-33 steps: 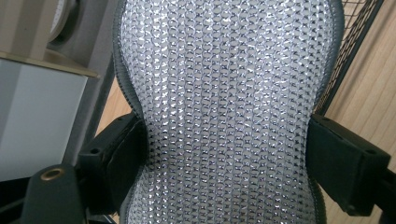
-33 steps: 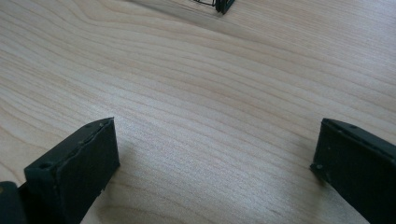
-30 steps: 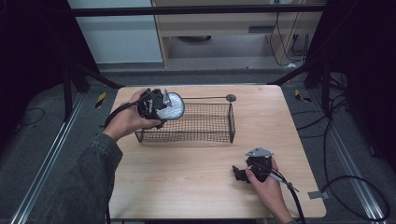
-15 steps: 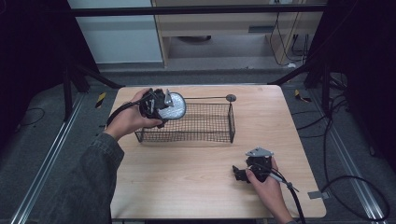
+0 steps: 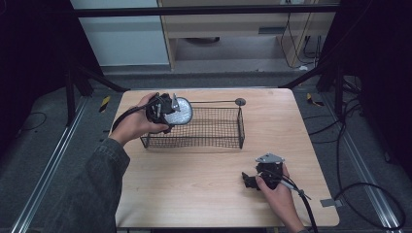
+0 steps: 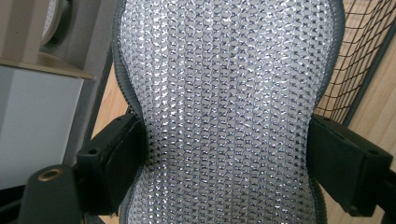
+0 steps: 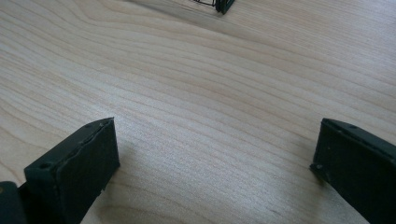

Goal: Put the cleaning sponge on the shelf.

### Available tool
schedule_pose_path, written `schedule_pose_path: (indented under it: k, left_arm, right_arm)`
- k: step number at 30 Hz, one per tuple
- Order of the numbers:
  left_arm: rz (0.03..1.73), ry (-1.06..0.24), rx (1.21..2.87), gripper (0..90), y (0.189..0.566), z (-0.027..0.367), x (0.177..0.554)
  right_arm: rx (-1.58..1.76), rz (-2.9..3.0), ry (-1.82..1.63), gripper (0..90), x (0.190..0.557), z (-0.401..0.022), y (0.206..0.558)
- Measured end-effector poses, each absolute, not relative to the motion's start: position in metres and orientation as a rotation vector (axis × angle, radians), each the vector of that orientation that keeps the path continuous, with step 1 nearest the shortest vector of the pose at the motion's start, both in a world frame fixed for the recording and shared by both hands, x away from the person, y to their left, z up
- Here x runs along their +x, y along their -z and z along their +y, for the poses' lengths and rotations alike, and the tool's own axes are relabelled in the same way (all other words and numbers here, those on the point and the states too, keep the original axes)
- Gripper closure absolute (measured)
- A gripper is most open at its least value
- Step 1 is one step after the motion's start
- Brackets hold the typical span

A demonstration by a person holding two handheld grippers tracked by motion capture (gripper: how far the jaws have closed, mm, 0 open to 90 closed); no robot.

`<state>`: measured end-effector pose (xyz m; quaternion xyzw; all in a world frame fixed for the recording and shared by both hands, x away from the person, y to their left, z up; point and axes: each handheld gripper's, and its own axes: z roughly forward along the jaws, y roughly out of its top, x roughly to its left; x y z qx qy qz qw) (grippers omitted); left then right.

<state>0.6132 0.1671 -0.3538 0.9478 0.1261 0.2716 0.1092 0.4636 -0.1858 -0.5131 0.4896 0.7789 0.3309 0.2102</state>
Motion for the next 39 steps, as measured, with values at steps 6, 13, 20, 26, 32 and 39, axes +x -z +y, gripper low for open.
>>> schedule_pose_path:
  k: [6,13,20,26,32,39]
  left_arm:
    - [0.371,-0.785,2.778,14.4,0.357,0.168,0.620]
    - [0.375,-0.781,2.785,14.2,0.364,0.170,0.625]
    - [0.363,-0.765,2.813,14.0,0.372,0.166,0.629]
    - [0.368,-0.753,2.818,13.6,0.376,0.166,0.633]
    - [0.371,-0.737,2.816,12.1,0.379,0.167,0.635]
    - [0.427,-0.681,2.790,5.9,0.381,0.171,0.637]
  right_arm:
    - [1.361,2.166,-0.920,0.4,0.464,-0.186,0.513]
    - [1.361,2.166,-0.920,0.4,0.464,-0.186,0.513]
    - [1.361,2.166,-0.920,0.4,0.464,-0.186,0.513]
    - [1.359,2.167,-0.919,0.4,0.464,-0.186,0.513]
    - [1.359,2.166,-0.918,0.4,0.464,-0.186,0.513]
    - [1.361,2.165,-0.920,0.4,0.464,-0.186,0.513]
